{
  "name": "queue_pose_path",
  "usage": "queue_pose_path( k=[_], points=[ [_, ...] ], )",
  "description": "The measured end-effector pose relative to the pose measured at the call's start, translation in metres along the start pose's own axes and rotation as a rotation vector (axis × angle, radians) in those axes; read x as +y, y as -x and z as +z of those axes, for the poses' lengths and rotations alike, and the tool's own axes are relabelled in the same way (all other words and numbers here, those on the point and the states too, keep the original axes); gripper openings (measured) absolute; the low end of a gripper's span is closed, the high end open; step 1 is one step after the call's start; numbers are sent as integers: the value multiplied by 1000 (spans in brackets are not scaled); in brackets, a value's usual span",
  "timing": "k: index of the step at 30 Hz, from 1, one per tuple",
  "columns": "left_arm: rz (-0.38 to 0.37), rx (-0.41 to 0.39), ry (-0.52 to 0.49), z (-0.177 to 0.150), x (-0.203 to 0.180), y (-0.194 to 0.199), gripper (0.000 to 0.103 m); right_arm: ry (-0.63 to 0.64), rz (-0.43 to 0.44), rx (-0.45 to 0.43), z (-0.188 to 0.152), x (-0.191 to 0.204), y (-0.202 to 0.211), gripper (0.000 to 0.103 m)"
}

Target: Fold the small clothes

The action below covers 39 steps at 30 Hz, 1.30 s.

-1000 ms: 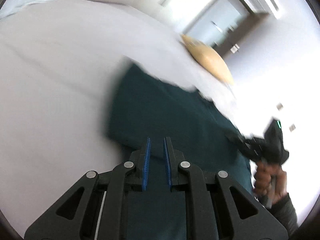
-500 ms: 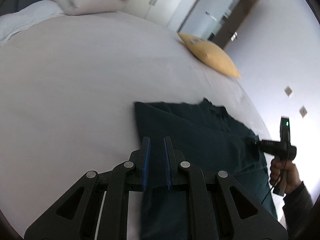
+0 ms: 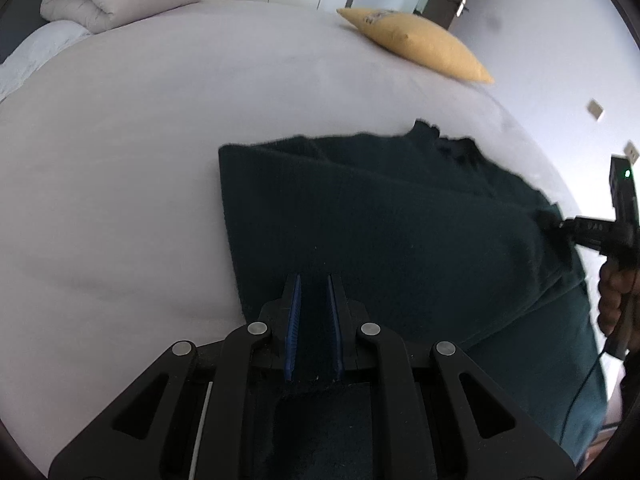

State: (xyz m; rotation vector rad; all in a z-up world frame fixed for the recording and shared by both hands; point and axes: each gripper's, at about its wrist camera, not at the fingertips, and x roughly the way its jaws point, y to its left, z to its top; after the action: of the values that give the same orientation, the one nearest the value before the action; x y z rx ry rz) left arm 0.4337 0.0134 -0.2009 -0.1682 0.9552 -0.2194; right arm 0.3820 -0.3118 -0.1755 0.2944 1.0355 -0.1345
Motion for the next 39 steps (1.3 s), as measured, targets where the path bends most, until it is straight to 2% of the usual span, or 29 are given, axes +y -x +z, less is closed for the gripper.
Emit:
queue_pose_path(
  k=[9, 12, 14, 16, 17, 18, 21, 23, 24, 25, 27, 28, 30, 31, 32, 33, 34, 36, 38, 39],
  points=[
    [12, 3, -36, -14, -10, -2, 13, -10, -16, -3, 2, -4, -10, 7],
    [8, 20, -45, -18, -15, 1, 13, -28, 12, -10, -2, -10, -7, 11],
    [-14, 22, -20, -17, -14, 11, 13, -62, -1, -22, -6, -16, 4, 20],
    [-8, -13, -20, -14, -16, 23, 13, -103, -120, -82, -12, -24, 26, 55],
    [-4, -32, -31, -12, -19, 26, 13, -131, -175, -126, -15, -27, 37, 58],
    [2, -43, -43, -10, -23, 27, 13, -151, -183, -175, -19, -29, 49, 58],
    [11, -21, -59, -8, -31, 15, 13, -141, -10, -222, -22, -18, 62, 58],
    [21, 33, -61, -16, -33, -4, 13, -75, 119, -205, -25, 2, 57, 58],
    [27, 20, -72, -21, -34, -7, 13, -37, 165, -185, -26, 12, 50, 58],
    [29, -12, -85, -24, -36, -5, 13, -2, 185, -154, -29, 21, 40, 58],
    [19, -15, -85, -27, -35, -2, 13, 8, 170, -73, -34, 21, 13, 56],
    [12, -9, -80, -27, -34, -1, 13, -20, 175, -60, -38, 12, 3, 46],
    [-4, 3, -72, -31, -28, 5, 13, -108, 252, -111, -42, -17, 9, 35],
    [-11, 5, -66, -34, -24, 9, 13, -175, 288, -117, -45, -33, 13, 33],
    [-16, 5, -55, -39, -21, 15, 13, -221, 302, -127, -48, -46, 18, 33],
    [-19, 2, -40, -42, -18, 20, 13, -258, 272, -144, -52, -59, 26, 38],
    [-24, 9, -17, -48, -14, 27, 13, -287, 172, -169, -59, -75, 40, 40],
    [-42, 41, 45, -64, -7, 46, 13, -340, 126, -189, -78, -95, 61, 41],
    [-71, 21, 79, -85, -6, 73, 13, -386, 160, -206, -103, -105, 89, 46],
    [-91, 16, 81, -96, -9, 86, 13, -385, 173, -220, -114, -103, 99, 54]
  ],
)
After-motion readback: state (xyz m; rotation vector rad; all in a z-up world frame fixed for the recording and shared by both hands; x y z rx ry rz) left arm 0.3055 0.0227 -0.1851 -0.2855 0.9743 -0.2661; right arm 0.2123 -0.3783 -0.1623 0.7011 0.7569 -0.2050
